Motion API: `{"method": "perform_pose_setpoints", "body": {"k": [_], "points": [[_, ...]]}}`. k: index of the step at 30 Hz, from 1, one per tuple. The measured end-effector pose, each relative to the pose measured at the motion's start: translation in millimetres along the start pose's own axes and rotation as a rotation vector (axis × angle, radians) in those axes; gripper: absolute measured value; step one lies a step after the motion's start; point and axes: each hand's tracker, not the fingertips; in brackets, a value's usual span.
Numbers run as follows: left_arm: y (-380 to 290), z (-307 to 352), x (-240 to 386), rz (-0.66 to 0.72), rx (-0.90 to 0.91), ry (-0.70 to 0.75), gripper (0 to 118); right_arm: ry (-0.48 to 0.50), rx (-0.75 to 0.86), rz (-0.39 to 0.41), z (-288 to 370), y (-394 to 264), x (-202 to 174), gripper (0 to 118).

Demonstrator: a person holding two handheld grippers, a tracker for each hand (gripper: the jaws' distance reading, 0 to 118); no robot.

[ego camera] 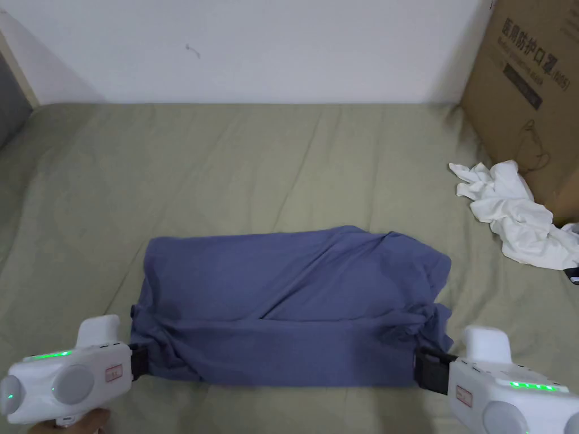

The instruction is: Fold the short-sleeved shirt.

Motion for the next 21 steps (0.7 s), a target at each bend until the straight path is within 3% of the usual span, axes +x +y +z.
{"method": "perform_pose_setpoints", "body": {"k": [2, 4, 11, 21], "points": [[2, 6, -1, 0.012, 0.014, -0.013, 11, -0.022, -0.033, -0.009, -23, -4, 1, 114], [3, 9, -2, 0.025, 0.021, -0.025, 11, -0.030, -0.076, -0.014, -40, -4, 1, 107], [-3, 4, -5, 0.036, 0.003, -0.022, 11, 0.015, -0.125, -0.056, -58, -8, 5, 18], [-18, 21, -8, 0.052, 0.008, -0.016, 11, 0.080, 0.013, -0.009, 24, -12, 4, 16]]}}
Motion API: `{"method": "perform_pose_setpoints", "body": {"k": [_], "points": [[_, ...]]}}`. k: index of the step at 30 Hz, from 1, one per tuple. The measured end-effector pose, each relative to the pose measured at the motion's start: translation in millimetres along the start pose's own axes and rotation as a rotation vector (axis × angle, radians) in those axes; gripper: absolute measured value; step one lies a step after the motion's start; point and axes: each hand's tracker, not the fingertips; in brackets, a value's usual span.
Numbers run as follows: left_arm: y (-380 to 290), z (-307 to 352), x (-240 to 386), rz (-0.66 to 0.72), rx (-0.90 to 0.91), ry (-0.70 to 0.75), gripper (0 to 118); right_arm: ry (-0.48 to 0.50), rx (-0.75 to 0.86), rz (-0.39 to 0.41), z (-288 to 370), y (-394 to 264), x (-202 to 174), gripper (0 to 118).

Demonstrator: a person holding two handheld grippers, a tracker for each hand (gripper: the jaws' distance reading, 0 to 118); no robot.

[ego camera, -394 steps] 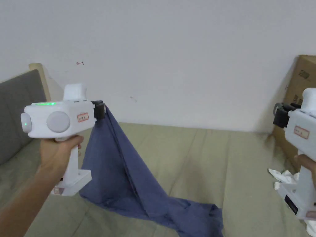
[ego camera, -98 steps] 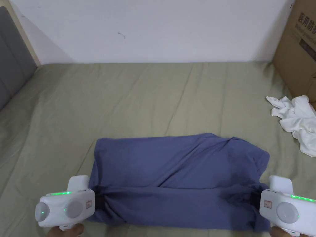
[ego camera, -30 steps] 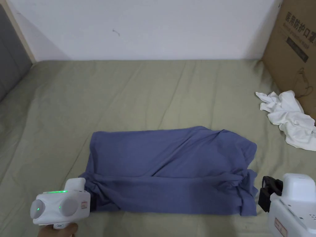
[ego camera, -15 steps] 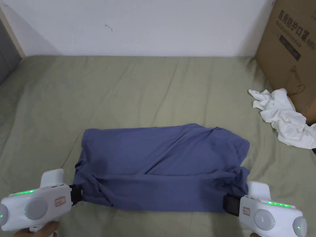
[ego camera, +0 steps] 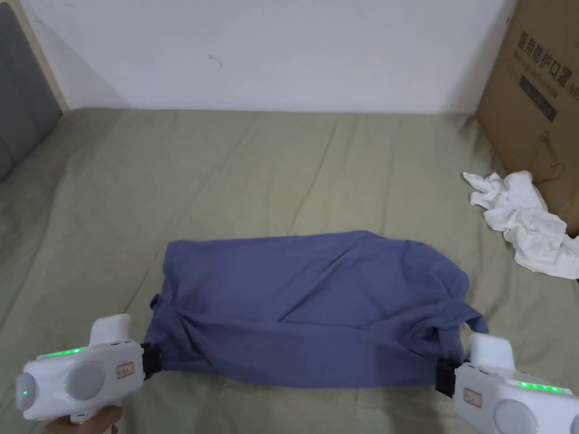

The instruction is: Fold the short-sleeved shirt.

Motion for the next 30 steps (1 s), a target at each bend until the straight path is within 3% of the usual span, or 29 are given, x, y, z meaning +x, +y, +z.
{"method": "perform_pose_setpoints", "body": {"k": [4, 11, 23, 25, 26, 27, 28, 30], "points": [[-16, 19, -4, -0.006, -0.005, -0.015, 11, 0.003, 0.002, 0.000, 32, -19, 8, 16], [-64, 42, -23, 0.013, -0.050, 0.006, 11, 0.017, -0.055, -0.071, 62, -72, 20, 16], [-99, 15, -37, 0.089, -0.130, 0.059, 11, -0.046, -0.170, -0.124, 19, -113, 21, 18], [-98, 19, -34, 0.091, -0.130, 0.062, 14, -0.049, -0.167, -0.115, 25, -110, 19, 44], [-95, 22, -34, 0.098, -0.129, 0.060, 24, -0.054, -0.170, -0.113, 29, -106, 18, 67], [-93, 27, -34, 0.115, -0.130, 0.046, 57, -0.061, -0.175, -0.110, 34, -103, 17, 94], [-91, 32, -34, 0.157, -0.121, 0.013, 82, -0.052, -0.164, -0.110, 39, -100, 17, 105], [-83, 47, -31, 0.219, -0.080, -0.049, 86, -0.016, -0.086, -0.105, 57, -90, 17, 109]]}}
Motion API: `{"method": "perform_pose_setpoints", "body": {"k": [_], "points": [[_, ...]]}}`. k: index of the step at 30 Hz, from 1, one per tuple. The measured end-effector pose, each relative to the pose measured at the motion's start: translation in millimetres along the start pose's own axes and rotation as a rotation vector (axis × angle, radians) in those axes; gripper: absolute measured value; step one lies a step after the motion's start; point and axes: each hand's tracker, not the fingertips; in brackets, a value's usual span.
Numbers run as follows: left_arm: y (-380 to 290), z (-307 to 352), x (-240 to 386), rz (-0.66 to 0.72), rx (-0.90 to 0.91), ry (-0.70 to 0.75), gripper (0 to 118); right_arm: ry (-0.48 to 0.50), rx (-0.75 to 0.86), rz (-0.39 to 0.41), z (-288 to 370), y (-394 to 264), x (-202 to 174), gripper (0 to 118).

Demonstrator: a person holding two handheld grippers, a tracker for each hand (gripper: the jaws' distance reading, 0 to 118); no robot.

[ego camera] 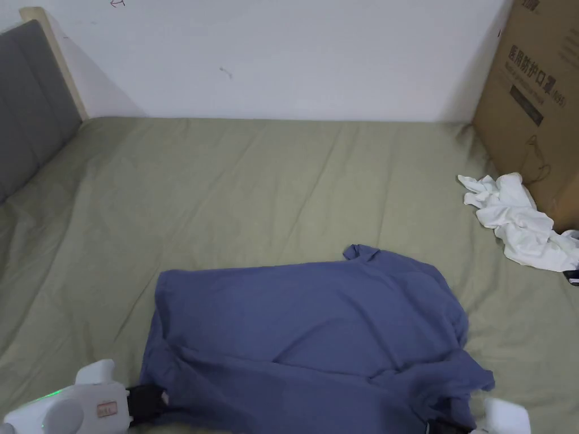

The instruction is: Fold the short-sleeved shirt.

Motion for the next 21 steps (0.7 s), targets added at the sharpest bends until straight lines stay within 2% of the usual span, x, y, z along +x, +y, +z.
{"method": "perform_pose_setpoints", "body": {"k": [3, 8, 12, 17, 18, 20, 21], "points": [[8, 35, 20, -0.020, 0.135, -0.111, 95, 0.009, 0.127, 0.033, 35, 23, -10, 109], [27, 88, 67, -0.126, 0.346, -0.144, 101, 0.041, 0.367, 0.093, 96, 64, -35, 109], [39, 119, 100, -0.206, 0.489, -0.132, 103, 0.038, 0.533, 0.159, 132, 84, -55, 109], [40, 138, 133, -0.333, 0.659, -0.065, 103, -0.022, 0.705, 0.218, 154, 92, -74, 106], [39, 138, 138, -0.356, 0.685, -0.056, 103, -0.027, 0.723, 0.223, 156, 92, -77, 96], [35, 139, 148, -0.405, 0.724, -0.036, 99, -0.040, 0.758, 0.225, 159, 92, -81, 64], [31, 140, 151, -0.423, 0.745, -0.037, 83, -0.044, 0.766, 0.227, 159, 92, -83, 35]]}}
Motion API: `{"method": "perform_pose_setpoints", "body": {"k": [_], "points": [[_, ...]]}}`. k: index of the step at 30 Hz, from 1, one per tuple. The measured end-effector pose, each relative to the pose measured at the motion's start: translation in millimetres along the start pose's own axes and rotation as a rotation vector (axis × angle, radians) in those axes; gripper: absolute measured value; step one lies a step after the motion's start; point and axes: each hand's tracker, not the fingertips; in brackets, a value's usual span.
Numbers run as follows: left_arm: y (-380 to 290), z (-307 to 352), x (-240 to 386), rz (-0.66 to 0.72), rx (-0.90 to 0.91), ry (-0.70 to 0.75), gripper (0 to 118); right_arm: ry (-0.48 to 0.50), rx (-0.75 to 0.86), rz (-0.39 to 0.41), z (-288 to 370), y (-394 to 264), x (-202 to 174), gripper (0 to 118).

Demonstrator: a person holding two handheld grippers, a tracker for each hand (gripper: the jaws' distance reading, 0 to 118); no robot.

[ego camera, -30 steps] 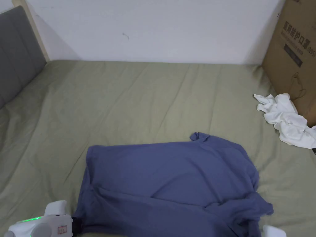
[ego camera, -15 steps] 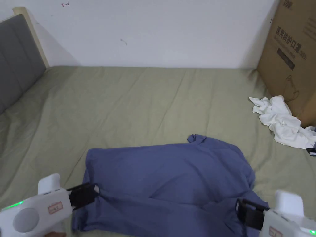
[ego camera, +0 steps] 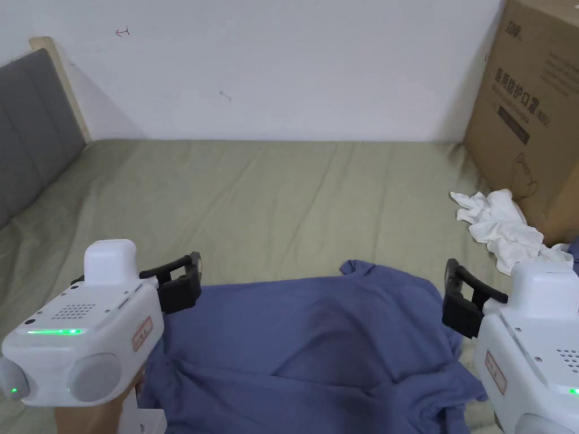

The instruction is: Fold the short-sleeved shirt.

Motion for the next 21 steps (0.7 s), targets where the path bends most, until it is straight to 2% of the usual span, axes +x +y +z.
{"method": "perform_pose_setpoints", "body": {"k": [1, 2, 3, 6, 13, 21], "points": [[-1, 2, 3, -0.020, 0.033, -0.006, 57, 0.006, -0.001, -0.003, -1, 0, 0, 11], [-2, 3, 7, -0.041, 0.051, -0.007, 22, 0.027, -0.010, -0.014, -4, 1, 0, 6], [-3, 2, 11, -0.046, 0.044, -0.001, 4, 0.022, -0.010, -0.027, -6, -1, -2, 3], [-5, -7, 11, -0.043, 0.010, -0.041, 3, 0.054, -0.033, -0.048, -13, -2, 0, 2], [-7, -46, -12, 0.031, -0.097, -0.071, 3, 0.053, -0.057, -0.029, -33, -5, -4, 2], [-16, -155, -66, 0.000, -0.300, -0.019, 4, 0.050, -0.112, -0.034, -76, -12, -3, 2]]}}
